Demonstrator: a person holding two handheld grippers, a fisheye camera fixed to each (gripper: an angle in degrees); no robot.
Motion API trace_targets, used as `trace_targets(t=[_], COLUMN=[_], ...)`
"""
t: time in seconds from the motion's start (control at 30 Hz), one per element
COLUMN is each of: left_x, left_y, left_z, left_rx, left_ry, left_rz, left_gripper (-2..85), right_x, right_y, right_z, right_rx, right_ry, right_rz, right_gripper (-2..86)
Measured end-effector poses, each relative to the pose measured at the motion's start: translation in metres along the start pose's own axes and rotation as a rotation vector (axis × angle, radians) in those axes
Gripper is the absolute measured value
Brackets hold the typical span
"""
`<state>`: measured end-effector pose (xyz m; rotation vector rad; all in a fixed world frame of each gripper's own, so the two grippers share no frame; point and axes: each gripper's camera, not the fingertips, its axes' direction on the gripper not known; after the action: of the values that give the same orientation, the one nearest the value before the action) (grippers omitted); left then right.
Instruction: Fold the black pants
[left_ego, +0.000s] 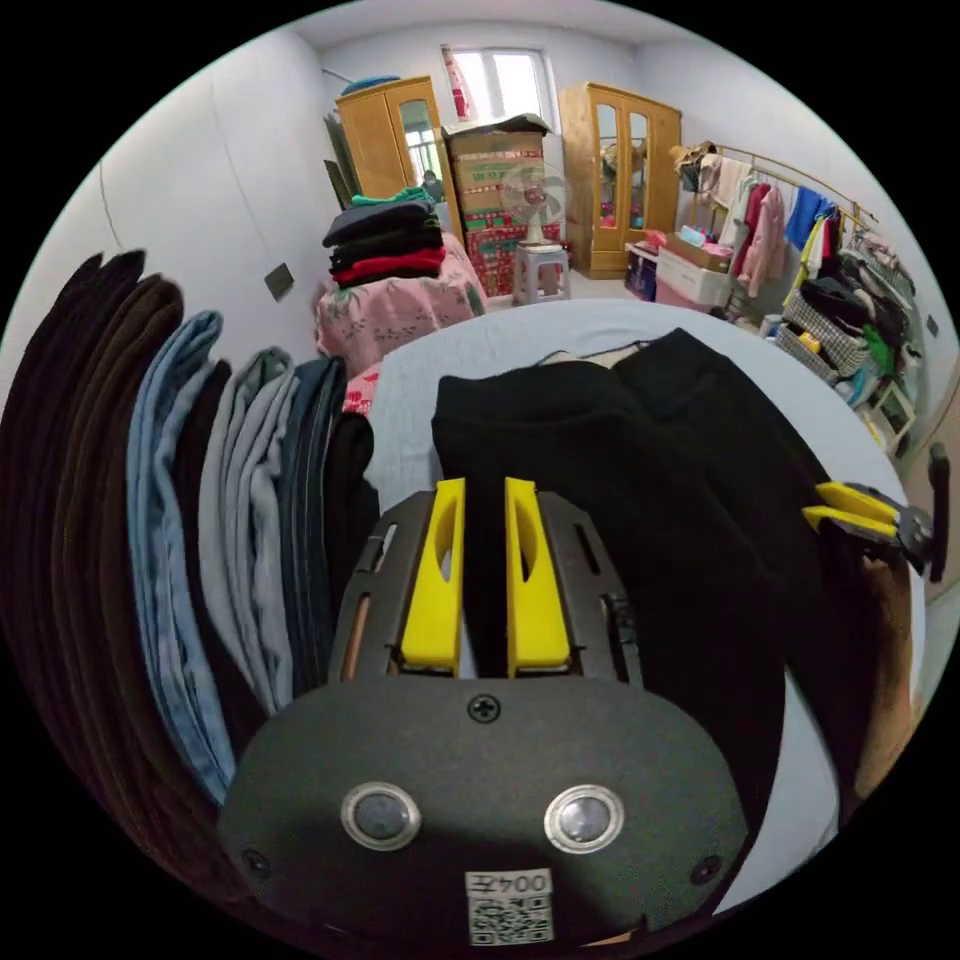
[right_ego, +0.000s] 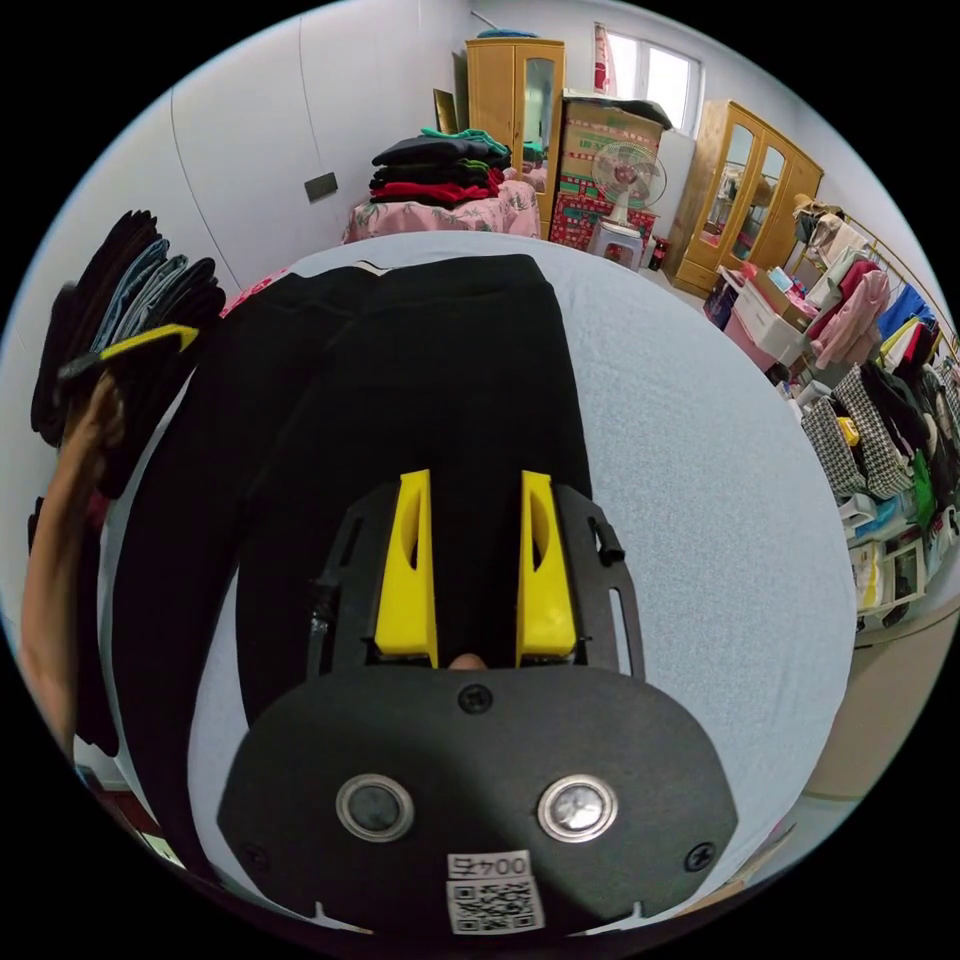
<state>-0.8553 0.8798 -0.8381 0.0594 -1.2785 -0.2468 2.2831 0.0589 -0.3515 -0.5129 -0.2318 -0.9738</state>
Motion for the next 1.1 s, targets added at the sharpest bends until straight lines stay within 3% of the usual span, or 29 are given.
trace_targets(t=[0.17,0.37,0.6,0.63,0.67,0.73,0.83,0.9,0.97,1.1], left_x=[-0.017,-0.03,0.002,-0.006,-0.022,-0.045,-0.045,-0.028,0.0,0.03], left_y=[0.116,0.168,0.169,0.175,0.188,0.192,0.185,0.176,0.148,0.089], left_z=[-0.048,-0.052,-0.107,-0.089,-0.087,-0.086,-0.119,-0.167,-0.2,-0.148], left_rx=[-0.083,-0.139,-0.079,-0.14,-0.074,-0.105,-0.143,0.01,0.178,0.171], left_ry=[0.107,0.193,-0.04,-0.022,0.05,0.144,0.075,0.012,0.081,0.178], left_rz=[-0.075,-0.175,-0.006,-0.018,-0.066,-0.128,-0.142,-0.146,-0.115,-0.104], left_gripper=[8.2,8.2,3.5,3.5,3.6,4.0,4.1,3.7,3.6,4.4], right_x=[-0.004,-0.009,-0.014,-0.015,-0.016,-0.017,-0.02,-0.022,-0.025,-0.031], right_y=[0.001,0.002,0.003,0.004,0.004,0.004,0.005,0.006,0.007,0.009], right_z=[-0.001,-0.001,-0.002,-0.001,-0.001,-0.001,-0.001,-0.001,-0.001,0.0], right_rx=[0.001,0.001,0.001,0.001,0.001,0.001,0.001,0.001,0.002,0.001], right_ry=[0.001,0.006,0.005,0.006,0.005,0.005,0.006,0.009,0.015,0.027], right_rz=[0.0,0.0,0.002,0.002,0.002,0.002,0.002,0.001,-0.002,-0.007], right_gripper=[11.4,11.7,11.5,11.7,12.0,12.3,12.5,12.4,12.2,12.2])
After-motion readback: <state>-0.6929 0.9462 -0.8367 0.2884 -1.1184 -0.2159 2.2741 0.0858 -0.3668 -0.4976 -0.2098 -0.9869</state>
